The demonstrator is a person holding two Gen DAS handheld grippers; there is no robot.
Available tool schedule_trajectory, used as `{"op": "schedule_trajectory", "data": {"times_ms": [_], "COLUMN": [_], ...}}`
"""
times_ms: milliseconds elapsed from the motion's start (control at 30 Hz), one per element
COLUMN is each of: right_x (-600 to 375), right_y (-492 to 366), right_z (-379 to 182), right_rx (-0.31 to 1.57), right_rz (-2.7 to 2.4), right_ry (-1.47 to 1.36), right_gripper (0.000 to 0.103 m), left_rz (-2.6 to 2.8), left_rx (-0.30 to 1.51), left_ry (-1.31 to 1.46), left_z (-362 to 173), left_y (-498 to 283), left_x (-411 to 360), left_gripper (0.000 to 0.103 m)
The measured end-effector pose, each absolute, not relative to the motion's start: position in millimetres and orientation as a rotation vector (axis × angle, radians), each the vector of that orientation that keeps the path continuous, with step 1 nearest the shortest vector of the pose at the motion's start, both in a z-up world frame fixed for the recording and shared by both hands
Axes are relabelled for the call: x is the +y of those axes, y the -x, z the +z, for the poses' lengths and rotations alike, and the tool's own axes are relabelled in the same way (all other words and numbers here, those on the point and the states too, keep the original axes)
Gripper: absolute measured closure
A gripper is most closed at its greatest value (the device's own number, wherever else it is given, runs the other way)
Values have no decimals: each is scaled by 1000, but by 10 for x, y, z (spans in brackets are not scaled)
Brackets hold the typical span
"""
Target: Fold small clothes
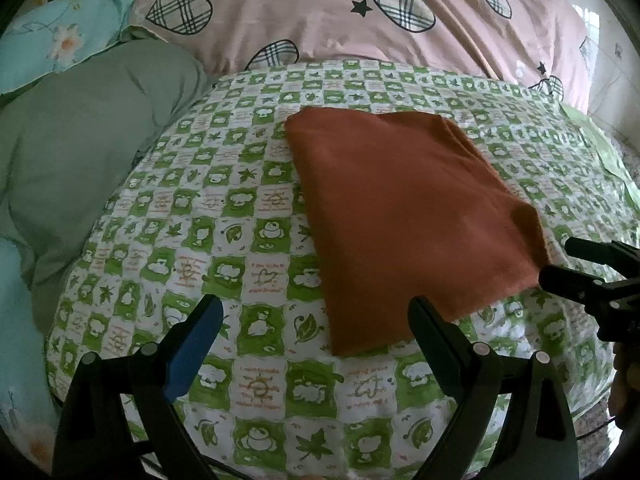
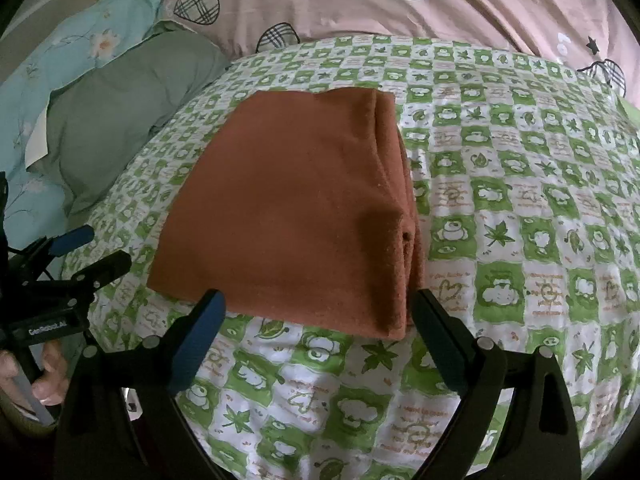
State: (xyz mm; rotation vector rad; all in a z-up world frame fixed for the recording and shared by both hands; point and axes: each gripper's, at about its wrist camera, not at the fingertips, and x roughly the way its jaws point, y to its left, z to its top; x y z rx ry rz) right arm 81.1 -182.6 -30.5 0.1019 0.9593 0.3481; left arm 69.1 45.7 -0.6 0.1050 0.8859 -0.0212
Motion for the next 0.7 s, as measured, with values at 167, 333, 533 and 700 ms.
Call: {"op": "schedule_trajectory", "data": {"times_ms": [167, 333, 533, 700], "right_x": [-1828, -1816, -1819, -1829], "right_y": [-802, -797, -786, -786], "right_z": [-300, -297, -277, -268], "right_rx": [958, 958, 956, 957], "right_rz": [350, 348, 348, 350], "right_ry": [-100, -101, -96, -95], "right_gripper": [9, 9, 9, 9], "left_rz": [-21, -28, -21, -21], "left_rx": [884, 882, 880, 881], "left_ry": [-104, -99, -105, -104], "left_z": [0, 13, 21, 22], "left_y": [-679, -660, -644, -643], "left_x": [463, 472, 474, 470], "left_gripper": [9, 9, 9, 9]}}
